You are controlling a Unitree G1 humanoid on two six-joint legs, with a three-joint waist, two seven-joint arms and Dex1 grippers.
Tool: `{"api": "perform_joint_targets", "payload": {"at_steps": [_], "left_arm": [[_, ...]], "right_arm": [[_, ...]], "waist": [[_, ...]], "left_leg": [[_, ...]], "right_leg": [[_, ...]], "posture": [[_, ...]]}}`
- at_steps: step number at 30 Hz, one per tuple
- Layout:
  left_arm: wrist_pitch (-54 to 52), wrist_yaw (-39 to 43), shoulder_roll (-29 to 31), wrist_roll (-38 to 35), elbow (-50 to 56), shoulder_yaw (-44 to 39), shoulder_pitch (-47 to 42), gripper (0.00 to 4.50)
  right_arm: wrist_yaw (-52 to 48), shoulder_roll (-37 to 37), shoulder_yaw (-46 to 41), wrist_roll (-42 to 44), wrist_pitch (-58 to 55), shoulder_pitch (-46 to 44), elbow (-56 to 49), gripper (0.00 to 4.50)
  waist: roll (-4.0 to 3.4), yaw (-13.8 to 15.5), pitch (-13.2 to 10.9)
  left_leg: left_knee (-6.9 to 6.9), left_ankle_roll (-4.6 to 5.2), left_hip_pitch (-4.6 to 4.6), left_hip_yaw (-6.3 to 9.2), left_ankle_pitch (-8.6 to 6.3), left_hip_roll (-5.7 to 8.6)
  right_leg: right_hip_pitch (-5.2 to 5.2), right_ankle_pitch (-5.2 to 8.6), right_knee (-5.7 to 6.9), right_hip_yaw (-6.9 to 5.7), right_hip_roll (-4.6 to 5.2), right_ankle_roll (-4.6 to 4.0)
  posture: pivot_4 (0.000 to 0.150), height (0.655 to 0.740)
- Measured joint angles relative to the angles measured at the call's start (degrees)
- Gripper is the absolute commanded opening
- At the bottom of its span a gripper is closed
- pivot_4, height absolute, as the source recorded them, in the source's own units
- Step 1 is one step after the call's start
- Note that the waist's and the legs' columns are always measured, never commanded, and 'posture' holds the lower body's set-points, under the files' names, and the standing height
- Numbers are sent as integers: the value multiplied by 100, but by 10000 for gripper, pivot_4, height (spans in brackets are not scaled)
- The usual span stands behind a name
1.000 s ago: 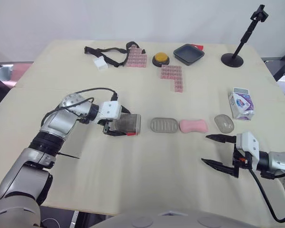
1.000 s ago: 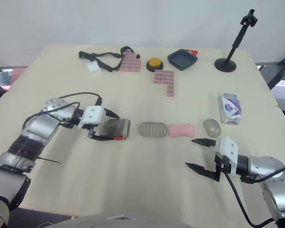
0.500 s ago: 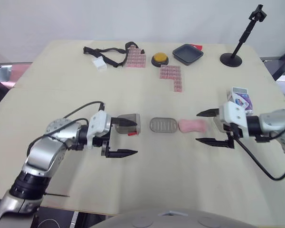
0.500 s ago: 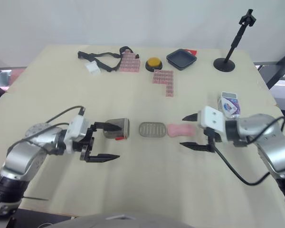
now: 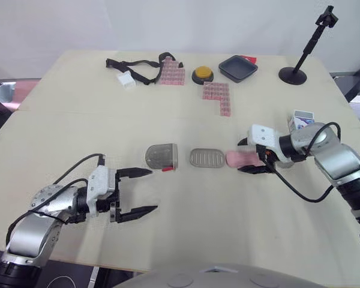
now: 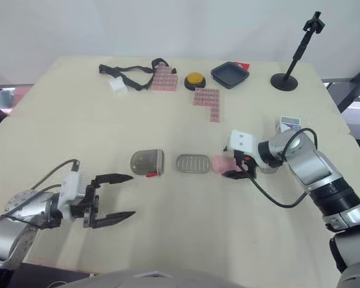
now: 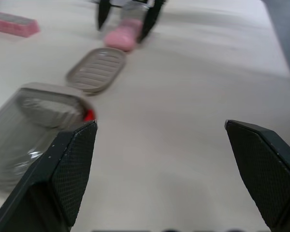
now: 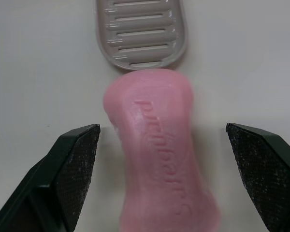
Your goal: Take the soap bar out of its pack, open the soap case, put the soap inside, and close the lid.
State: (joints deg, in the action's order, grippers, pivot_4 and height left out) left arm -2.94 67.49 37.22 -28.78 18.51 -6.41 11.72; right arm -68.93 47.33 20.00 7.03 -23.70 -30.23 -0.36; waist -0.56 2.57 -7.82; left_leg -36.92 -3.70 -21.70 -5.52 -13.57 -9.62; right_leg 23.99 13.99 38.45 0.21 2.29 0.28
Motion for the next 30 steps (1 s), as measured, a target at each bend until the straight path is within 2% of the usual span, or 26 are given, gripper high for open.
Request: {"api": "perform_joint_targets", "payload": {"at_steps": [6,9,15,21,24,30], "left_arm": [[-21,-159,-44,-53,40,-20,188,44946],[-22,-193,-44,-61,51,-20,209,45000],[272,-65,-45,7,28,13,249,45000],[311,-98,-73,24,-2,79,169,45000],[314,-100,-76,21,-2,82,164,45000],[369,-95,-160,26,-45,121,194,45000]], "right_arm": [[-52,17,0,-139,-206,-78,-11,45000],[-58,25,-1,-168,-322,-43,-83,36970],[-59,39,-8,-193,-532,101,-382,17160],[13,-11,-35,-145,-702,58,-578,16738],[29,-41,-100,-15,-1037,-258,-978,16738],[429,-674,87,139,-2020,-678,-1724,16738]], "waist": [[0,-1,0],[1,4,0],[1,11,1],[1,6,1],[1,-14,1],[5,6,4]], "left_leg": [[0,0,1,-1,0,-3],[0,0,2,-1,0,-3],[0,0,8,-3,0,-4],[0,0,9,-6,0,-5],[0,-1,9,-7,0,-9],[1,-3,12,-7,1,-18]], "right_leg": [[0,0,0,-1,-2,0],[0,0,1,0,-2,0],[-3,0,2,1,-3,0],[0,0,6,6,-4,0],[4,0,10,7,-10,0],[2,0,11,7,-19,0]], "posture": [[1500,7287],[1500,7287],[1500,7287],[1500,7287],[1500,7287],[1500,7287]]}}
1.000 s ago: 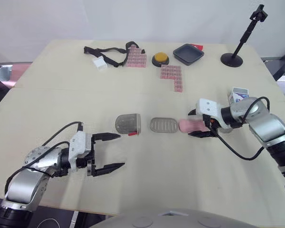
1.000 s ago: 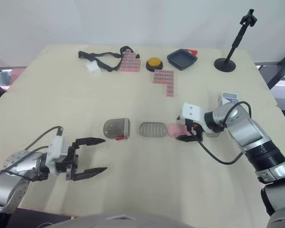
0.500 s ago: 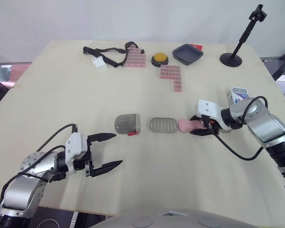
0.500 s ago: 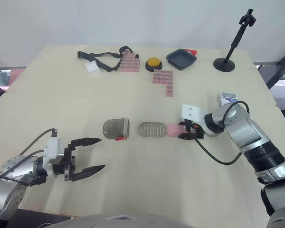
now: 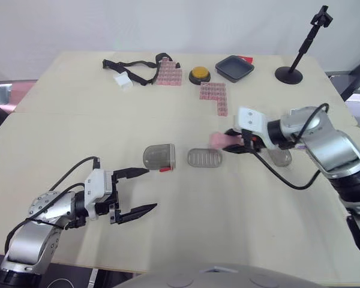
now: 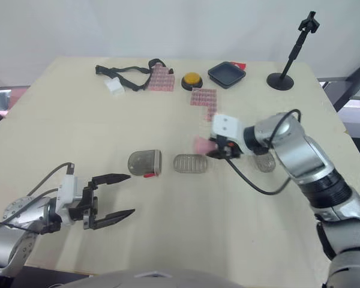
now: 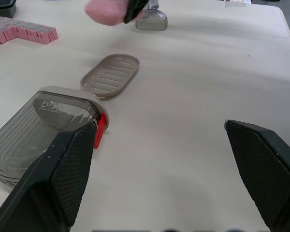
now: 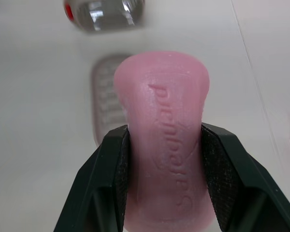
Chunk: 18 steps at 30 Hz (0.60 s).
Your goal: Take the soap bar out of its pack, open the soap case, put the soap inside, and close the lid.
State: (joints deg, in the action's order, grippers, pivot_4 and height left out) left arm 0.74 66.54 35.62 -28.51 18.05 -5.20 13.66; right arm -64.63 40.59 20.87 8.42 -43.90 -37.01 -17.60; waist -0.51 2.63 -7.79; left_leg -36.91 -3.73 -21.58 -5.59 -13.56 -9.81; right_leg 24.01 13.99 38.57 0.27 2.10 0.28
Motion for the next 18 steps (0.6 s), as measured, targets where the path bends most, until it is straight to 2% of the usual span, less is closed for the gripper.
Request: {"api": "perform_joint_targets", "payload": {"at_steps": [7,18], "left_arm": [[45,-40,-80,115,-224,101,-183,45000],[43,-204,-149,127,-188,201,-196,45000]], "right_arm": [[543,-595,964,-322,-455,-200,51,16738],[569,-630,1239,-475,-527,-379,319,16738]], "waist": [[0,9,0],[1,9,0]], "left_leg": [[1,-24,3,0,10,2],[3,-76,5,-1,22,1]], "right_leg": [[1,-1,4,3,1,0],[-1,-19,7,5,-2,32]], "posture": [[1500,7287],[1500,7287]]}}
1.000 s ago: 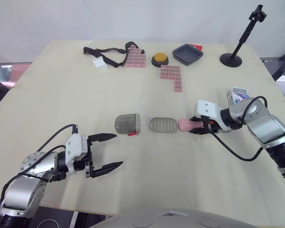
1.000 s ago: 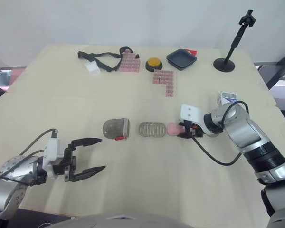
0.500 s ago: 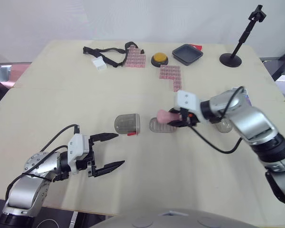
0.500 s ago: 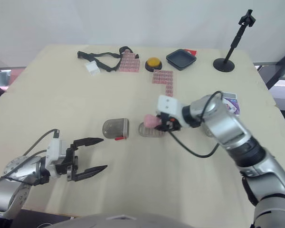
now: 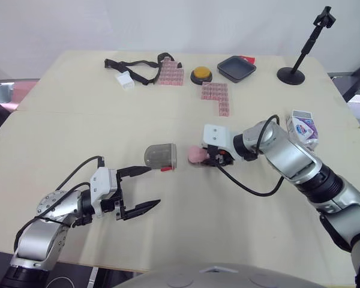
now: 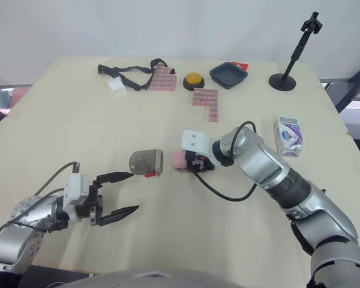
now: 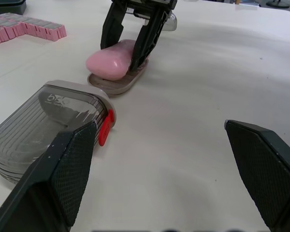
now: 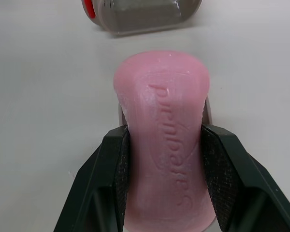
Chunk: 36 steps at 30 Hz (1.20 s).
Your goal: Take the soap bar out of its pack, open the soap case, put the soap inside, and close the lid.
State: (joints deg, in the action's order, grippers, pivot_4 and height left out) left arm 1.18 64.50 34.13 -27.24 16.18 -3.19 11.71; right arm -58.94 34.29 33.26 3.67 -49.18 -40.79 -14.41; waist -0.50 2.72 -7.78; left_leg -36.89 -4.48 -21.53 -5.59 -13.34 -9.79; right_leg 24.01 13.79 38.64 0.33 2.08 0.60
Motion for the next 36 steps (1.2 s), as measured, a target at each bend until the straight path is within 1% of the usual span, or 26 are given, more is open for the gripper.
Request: {"api": "perform_joint_targets", "payload": {"at_steps": [1,2,3,4,7,8,11,14,17,18,19,22,23,25,28,29,30,31,32,34,36], "left_arm": [[-3,-21,-1,0,15,3,-2,45000],[-12,-38,-3,0,23,8,-12,45000],[-29,-55,-5,0,27,10,-28,45000],[-43,-76,-9,0,34,10,-39,45000],[-57,-108,-25,0,43,26,-62,45000],[-57,-116,-31,0,44,44,-70,45000],[-57,-124,-39,0,44,107,-85,45000],[-61,-109,-32,2,23,150,-209,45000],[-71,-95,22,6,-98,143,-520,45000],[-45,-21,67,57,-199,161,-703,45000],[-28,-1,107,78,-239,145,-757,45000],[-8,216,221,101,-520,209,-1239,45000],[-26,356,285,111,-682,278,-1516,45000],[-45,566,420,131,-921,330,-1869,45000],[-48,731,459,199,-1102,379,-2075,45000],[-21,852,429,270,-1264,553,-2291,45000],[6,961,416,370,-1490,698,-2600,45000],[103,1195,403,637,-2065,969,-3266,45000],[219,1348,455,854,-2557,1052,-3707,45000],[546,1595,503,1270,-3363,1240,-4371,45000],[838,1737,372,1533,-3829,1444,-4751,45000]], "right_arm": [[-15,10,2,0,-5,0,4,16738],[-19,12,2,0,-5,0,19,27210],[-18,12,1,0,-5,0,36,29788],[-17,12,1,0,-5,0,44,33847],[20,-2,-13,0,30,-1,49,43387],[22,-7,-28,10,45,-1,49,44301],[24,-9,-139,31,109,1,40,44301],[17,38,-607,273,236,158,-117,44301],[-37,180,-1534,755,707,846,-525,44301],[-92,182,-2055,1046,930,1334,-703,44301],[-123,180,-2253,1184,1041,1569,-768,44301],[-146,100,-3059,1641,1682,2695,-982,44301],[-145,36,-3380,1798,1952,3202,-1084,44301],[-147,-70,-3673,2014,2244,3834,-1190,44301],[-140,-79,-3844,2196,2471,4112,-1212,44301],[-135,-113,-3995,2236,2676,4327,-1274,44301],[-133,-231,-4152,2253,2901,4615,-1292,44301],[-136,-494,-4328,2262,3348,5244,-1271,44301],[-144,-721,-4292,2241,3667,5709,-1134,44301],[-155,-902,-4264,2094,4202,6237,-704,44301],[-146,-923,-4272,1963,4614,6316,-495,44301]], "waist": [[0,0,0],[0,0,0],[0,0,0],[0,0,0],[0,-1,0],[0,0,0],[0,2,0],[1,28,0],[8,105,5],[18,152,11],[20,156,12],[24,168,15],[25,169,17],[24,159,18],[21,6,19],[30,-15,25],[40,50,30],[59,201,42],[66,254,47],[40,186,60],[34,40,65]], "left_leg": [[0,-2,0,0,-1,0],[0,-3,1,0,-1,-1],[0,-5,2,0,-1,-1],[0,-6,2,0,0,-1],[0,-8,2,0,-1,-2],[0,-9,2,0,-1,-2],[0,-10,2,0,-1,-2],[0,-11,2,0,-1,-2],[1,-12,3,0,-2,-2],[3,-12,1,1,-2,-3],[2,-13,2,0,-4,-4],[2,-11,-1,-2,-6,-6],[3,-8,0,-2,-8,-5],[3,12,1,-2,-19,-7],[3,16,4,-23,-20,-6],[5,18,5,-24,-18,-6],[11,21,3,-13,-16,-6],[9,24,16,14,-13,-13],[6,25,13,22,-12,-20],[6,30,8,7,-14,3],[6,42,-4,-15,-20,25]], "right_leg": [[0,-2,1,0,-1,3],[-1,-2,1,0,-1,3],[-1,-2,2,0,-2,3],[-1,-2,2,1,-2,3],[-1,-2,3,2,-4,4],[-2,-3,4,2,-5,4],[-2,-3,4,3,-5,5],[-3,-3,5,3,-5,5],[-7,-3,1,4,-5,6],[-8,-3,-3,1,-5,6],[-9,-3,-3,2,-5,6],[-10,-2,-4,2,-5,4],[-11,3,-3,3,-5,-4],[-10,13,2,3,-6,-22],[-13,16,8,28,-6,-26],[-14,17,11,27,-6,-28],[-16,18,13,14,-5,-29],[-14,26,13,-25,-6,-43],[-11,37,13,-41,-6,-62],[-6,37,13,-19,12,-62],[-16,36,12,14,28,-60]], "posture": [[1500,7287],[1500,7287],[1500,7287],[1500,7287],[1500,7287],[1500,7287],[1500,7287],[1500,7287],[1500,7287],[1500,7287],[1500,7287],[1500,7287],[1500,7287],[1500,7287],[1500,7287],[1500,7287],[1500,7287],[1500,7287],[1500,7287],[1500,7287],[1500,7287]]}}
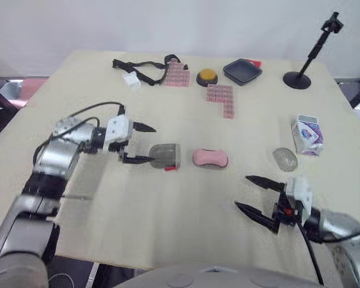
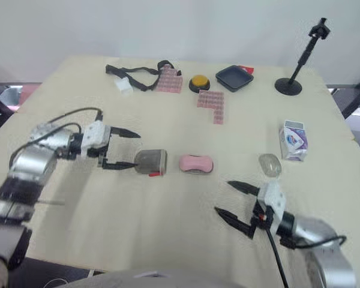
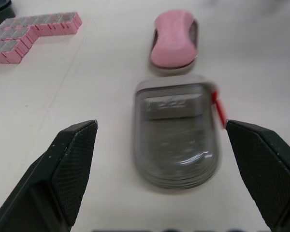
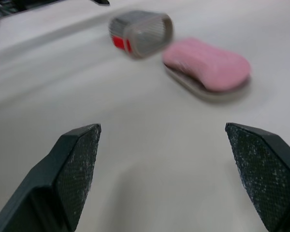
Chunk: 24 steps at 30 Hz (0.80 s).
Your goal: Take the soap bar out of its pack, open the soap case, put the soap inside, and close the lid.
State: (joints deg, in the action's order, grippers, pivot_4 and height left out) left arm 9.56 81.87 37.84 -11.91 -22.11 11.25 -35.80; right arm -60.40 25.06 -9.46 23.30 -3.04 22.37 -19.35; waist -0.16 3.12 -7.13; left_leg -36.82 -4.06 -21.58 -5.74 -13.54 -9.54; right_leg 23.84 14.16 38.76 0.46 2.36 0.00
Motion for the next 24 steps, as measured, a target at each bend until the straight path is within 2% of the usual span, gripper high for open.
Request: {"api": "perform_joint_targets", "payload": {"at_steps": [3,6,16,24], "left_arm": [[233,213,-192,199,-548,251,-263,45000],[258,396,-206,216,-839,288,-426,45000],[0,535,-575,368,-960,479,-467,45000],[-72,156,-613,706,-893,551,-310,45000]], "right_arm": [[32,-26,2,-32,415,26,73,44301],[62,-26,1,-33,657,120,218,44301],[112,-4,27,-50,1173,254,572,44301],[277,103,193,-56,1130,131,503,44301]], "waist": [[8,-111,0],[8,-99,0],[8,-15,1],[8,-16,1]], "left_leg": [[1,2,4,-1,-1,-2],[4,2,3,14,-1,-5],[2,11,0,21,1,-2],[2,12,-3,27,1,-3]], "right_leg": [[-6,-1,-9,-1,1,2],[-13,0,-9,-20,-1,1],[-23,0,-21,-34,9,1],[-24,0,-21,-41,9,0]], "posture": [[1500,7287],[1500,7287],[1500,7287],[1500,7287]]}}
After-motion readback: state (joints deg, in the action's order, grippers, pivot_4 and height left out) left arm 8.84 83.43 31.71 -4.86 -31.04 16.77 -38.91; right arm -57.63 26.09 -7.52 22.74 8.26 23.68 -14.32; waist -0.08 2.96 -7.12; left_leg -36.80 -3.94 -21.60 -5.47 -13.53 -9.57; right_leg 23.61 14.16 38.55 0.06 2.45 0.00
